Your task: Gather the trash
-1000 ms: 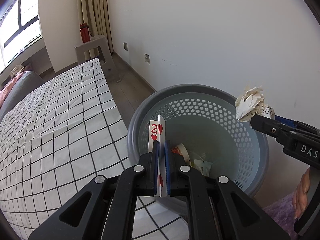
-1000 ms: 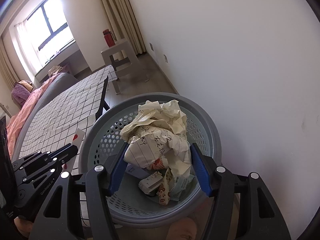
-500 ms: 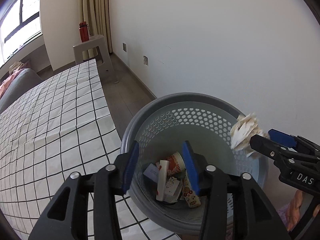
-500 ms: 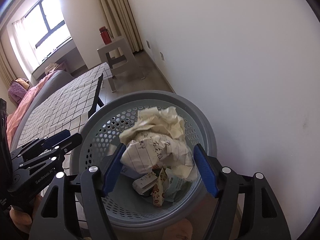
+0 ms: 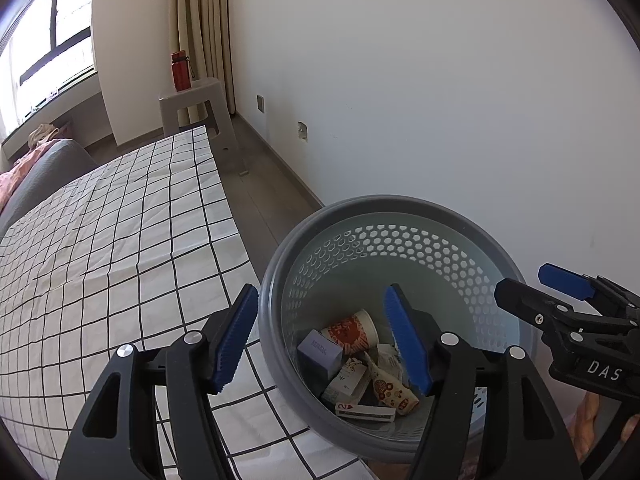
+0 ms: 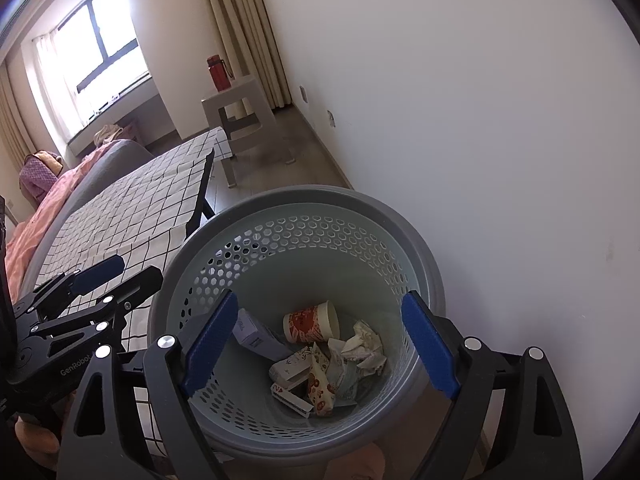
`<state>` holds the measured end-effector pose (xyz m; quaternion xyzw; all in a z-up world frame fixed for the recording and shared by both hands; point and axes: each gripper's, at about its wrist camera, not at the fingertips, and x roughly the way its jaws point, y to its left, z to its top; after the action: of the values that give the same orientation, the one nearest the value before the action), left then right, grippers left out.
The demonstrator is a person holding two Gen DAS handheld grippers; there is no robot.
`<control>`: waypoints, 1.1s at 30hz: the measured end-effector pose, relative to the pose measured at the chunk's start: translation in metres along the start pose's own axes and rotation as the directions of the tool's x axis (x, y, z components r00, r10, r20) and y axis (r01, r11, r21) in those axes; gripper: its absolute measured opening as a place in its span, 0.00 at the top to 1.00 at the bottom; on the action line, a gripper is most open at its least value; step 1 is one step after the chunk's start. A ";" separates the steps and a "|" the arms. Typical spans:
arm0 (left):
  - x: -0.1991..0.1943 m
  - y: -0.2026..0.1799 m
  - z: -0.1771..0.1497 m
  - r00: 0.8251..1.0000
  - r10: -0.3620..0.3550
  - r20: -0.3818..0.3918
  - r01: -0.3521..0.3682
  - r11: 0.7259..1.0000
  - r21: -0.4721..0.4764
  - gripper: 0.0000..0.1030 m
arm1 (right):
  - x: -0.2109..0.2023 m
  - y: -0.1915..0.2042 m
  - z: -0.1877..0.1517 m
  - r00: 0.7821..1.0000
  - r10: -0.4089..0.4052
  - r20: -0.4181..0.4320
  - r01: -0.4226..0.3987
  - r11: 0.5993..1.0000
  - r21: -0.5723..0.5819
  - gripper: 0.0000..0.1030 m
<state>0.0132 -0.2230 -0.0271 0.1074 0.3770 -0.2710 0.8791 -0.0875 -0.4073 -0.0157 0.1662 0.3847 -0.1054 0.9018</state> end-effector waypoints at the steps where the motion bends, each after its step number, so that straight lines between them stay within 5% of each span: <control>1: 0.000 0.000 0.000 1.000 0.001 -0.001 -0.001 1.000 -0.001 0.38 | 0.000 0.000 0.000 1.000 0.002 0.000 -0.002 1.000 0.001 0.18; 33: -0.003 0.003 -0.002 0.999 0.046 0.004 -0.045 0.999 -0.015 0.24 | 0.002 0.001 -0.003 1.000 0.007 -0.005 -0.007 1.000 0.010 0.12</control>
<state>0.0122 -0.2189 -0.0264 0.1088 0.3746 -0.2483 0.8866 -0.0875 -0.4057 -0.0187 0.1722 0.3860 -0.1037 0.9003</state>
